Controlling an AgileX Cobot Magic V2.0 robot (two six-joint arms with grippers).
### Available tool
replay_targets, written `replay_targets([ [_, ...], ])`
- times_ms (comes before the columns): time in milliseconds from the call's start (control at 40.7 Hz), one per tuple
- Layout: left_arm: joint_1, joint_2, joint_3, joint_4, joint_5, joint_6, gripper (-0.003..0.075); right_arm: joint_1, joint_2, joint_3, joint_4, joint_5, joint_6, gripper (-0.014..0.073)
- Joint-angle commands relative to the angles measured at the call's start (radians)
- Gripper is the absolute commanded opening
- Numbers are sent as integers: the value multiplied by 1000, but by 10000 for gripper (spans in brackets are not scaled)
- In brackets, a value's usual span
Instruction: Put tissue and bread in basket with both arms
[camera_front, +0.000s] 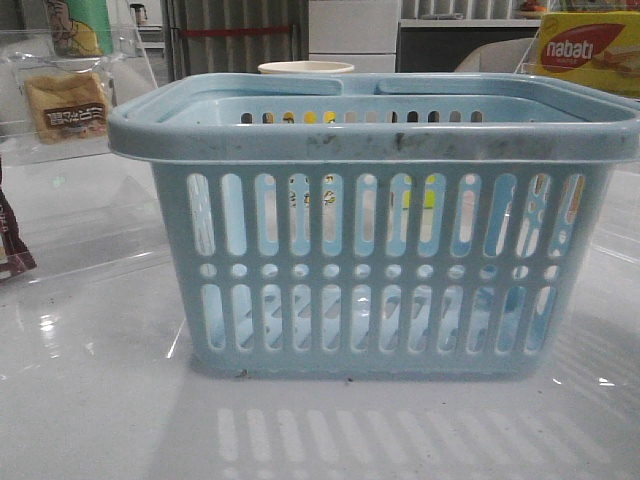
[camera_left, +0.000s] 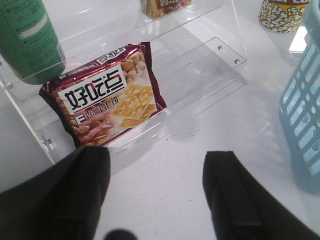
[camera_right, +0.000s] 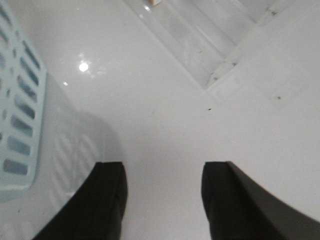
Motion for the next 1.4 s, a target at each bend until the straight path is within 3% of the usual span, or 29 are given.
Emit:
replay_targets([
  [0, 2, 0, -33, -14, -79, -8, 476, -60, 42, -84, -15, -85, -1, 459],
  [295, 2, 0, -33, -14, -79, -8, 476, -111, 310, -316, -14, -295, -1, 459],
  [762, 2, 0, -33, -14, -79, -8, 476, -111, 648, -586, -14, -284, -1, 459],
  [1180, 2, 0, -33, -14, -79, -8, 476, -110, 798, -698, 29, -302, -1, 454],
  [1376, 2, 0, -33, -14, -79, -8, 476, -108, 802, -702, 33, -333, -1, 296],
])
